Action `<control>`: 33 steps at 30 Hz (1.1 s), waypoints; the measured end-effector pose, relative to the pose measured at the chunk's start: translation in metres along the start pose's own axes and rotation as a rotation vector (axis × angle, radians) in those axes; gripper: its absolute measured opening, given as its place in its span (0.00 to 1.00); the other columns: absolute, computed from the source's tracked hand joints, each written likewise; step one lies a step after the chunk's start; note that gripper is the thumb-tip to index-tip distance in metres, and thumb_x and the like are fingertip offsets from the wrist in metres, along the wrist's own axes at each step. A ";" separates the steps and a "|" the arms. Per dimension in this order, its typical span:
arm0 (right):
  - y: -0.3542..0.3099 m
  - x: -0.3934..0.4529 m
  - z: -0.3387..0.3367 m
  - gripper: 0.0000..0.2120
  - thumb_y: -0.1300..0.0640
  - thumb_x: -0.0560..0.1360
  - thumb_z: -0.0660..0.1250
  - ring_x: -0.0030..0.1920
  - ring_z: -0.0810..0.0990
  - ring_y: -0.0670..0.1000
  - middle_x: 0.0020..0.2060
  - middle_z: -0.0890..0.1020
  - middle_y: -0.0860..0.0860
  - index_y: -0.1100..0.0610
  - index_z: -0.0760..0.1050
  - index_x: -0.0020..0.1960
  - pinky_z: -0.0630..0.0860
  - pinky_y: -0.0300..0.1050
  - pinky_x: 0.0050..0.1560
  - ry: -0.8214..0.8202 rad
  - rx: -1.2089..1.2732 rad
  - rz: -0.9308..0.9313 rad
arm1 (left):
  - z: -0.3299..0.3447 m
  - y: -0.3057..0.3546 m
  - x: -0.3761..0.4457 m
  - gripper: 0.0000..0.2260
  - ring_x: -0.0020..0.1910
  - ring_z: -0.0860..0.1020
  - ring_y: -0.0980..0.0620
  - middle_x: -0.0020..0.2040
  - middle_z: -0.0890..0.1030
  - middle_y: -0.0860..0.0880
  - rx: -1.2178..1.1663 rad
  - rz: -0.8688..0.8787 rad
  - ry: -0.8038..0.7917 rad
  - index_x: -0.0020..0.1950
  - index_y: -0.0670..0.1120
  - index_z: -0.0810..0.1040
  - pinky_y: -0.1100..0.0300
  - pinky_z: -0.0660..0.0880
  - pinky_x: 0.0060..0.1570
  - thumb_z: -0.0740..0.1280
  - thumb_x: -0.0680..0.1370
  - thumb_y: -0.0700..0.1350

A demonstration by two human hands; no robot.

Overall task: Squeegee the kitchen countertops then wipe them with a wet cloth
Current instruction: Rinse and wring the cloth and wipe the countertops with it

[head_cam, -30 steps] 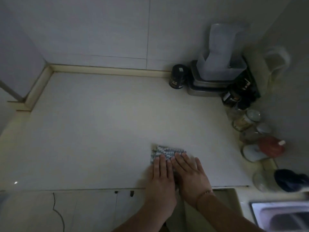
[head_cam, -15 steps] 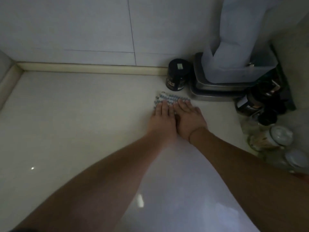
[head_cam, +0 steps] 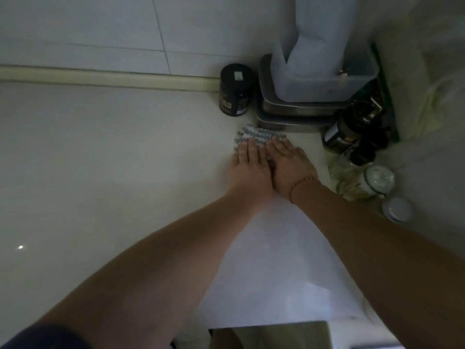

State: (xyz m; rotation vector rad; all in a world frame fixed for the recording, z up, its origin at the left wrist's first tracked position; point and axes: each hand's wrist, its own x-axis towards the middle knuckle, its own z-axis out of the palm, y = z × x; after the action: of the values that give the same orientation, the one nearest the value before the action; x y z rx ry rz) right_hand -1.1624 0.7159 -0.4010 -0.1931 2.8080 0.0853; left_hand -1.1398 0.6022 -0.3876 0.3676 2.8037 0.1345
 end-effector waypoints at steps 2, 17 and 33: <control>0.016 -0.006 -0.003 0.28 0.48 0.82 0.47 0.78 0.46 0.51 0.79 0.46 0.48 0.52 0.44 0.79 0.48 0.52 0.75 -0.013 -0.047 0.026 | -0.001 0.016 0.005 0.31 0.77 0.41 0.38 0.78 0.40 0.38 -0.009 0.026 -0.006 0.78 0.40 0.40 0.46 0.45 0.76 0.51 0.82 0.50; 0.042 -0.044 0.019 0.30 0.55 0.77 0.42 0.78 0.51 0.56 0.78 0.54 0.56 0.59 0.47 0.79 0.52 0.52 0.76 -0.084 -0.144 0.136 | 0.023 0.061 -0.014 0.33 0.77 0.42 0.38 0.78 0.40 0.37 -0.027 0.150 0.000 0.78 0.40 0.40 0.46 0.45 0.75 0.54 0.81 0.51; -0.010 -0.284 0.082 0.27 0.52 0.80 0.43 0.78 0.47 0.53 0.78 0.54 0.51 0.54 0.51 0.79 0.50 0.49 0.77 -0.064 0.157 0.383 | 0.085 0.094 -0.222 0.27 0.76 0.55 0.37 0.77 0.57 0.38 0.003 0.328 0.073 0.77 0.40 0.58 0.44 0.52 0.74 0.50 0.78 0.47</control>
State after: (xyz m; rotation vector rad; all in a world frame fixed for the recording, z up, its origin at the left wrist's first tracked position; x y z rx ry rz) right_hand -0.8685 0.7481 -0.3870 0.3781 2.7344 -0.0412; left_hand -0.8870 0.6382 -0.3911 0.8374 2.7920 0.2206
